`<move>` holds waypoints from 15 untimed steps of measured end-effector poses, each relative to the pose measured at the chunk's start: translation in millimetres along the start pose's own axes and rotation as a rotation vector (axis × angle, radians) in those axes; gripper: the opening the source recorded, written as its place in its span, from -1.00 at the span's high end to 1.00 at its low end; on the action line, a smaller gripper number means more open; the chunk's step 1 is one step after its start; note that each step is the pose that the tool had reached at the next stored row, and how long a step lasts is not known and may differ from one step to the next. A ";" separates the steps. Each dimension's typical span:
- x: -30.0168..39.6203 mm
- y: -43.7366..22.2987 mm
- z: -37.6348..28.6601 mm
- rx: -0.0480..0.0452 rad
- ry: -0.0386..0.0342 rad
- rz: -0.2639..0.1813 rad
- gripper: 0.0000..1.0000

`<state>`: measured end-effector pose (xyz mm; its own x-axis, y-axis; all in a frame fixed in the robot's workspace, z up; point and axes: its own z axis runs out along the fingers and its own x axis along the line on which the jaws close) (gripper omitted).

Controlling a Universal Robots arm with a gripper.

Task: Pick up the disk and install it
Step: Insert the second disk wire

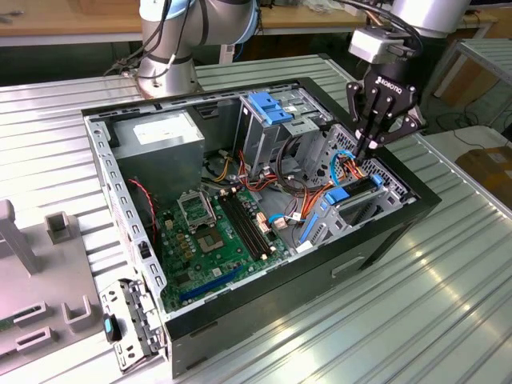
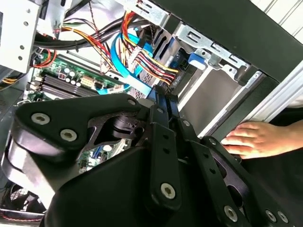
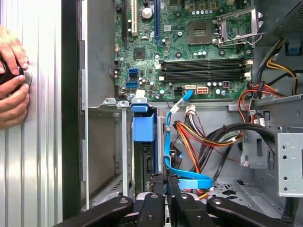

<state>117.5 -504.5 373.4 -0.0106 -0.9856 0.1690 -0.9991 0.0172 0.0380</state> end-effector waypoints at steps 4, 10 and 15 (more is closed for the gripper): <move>-0.3 -0.1 1.9 0.0001 0.0017 0.000 0.62; -0.7 -0.2 4.3 0.0000 0.0017 0.000 0.54; 1.8 -0.4 6.4 0.0005 -0.0005 0.000 0.67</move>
<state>117.6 -507.3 367.5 -0.0107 -0.9856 0.1685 -0.9991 0.0172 0.0374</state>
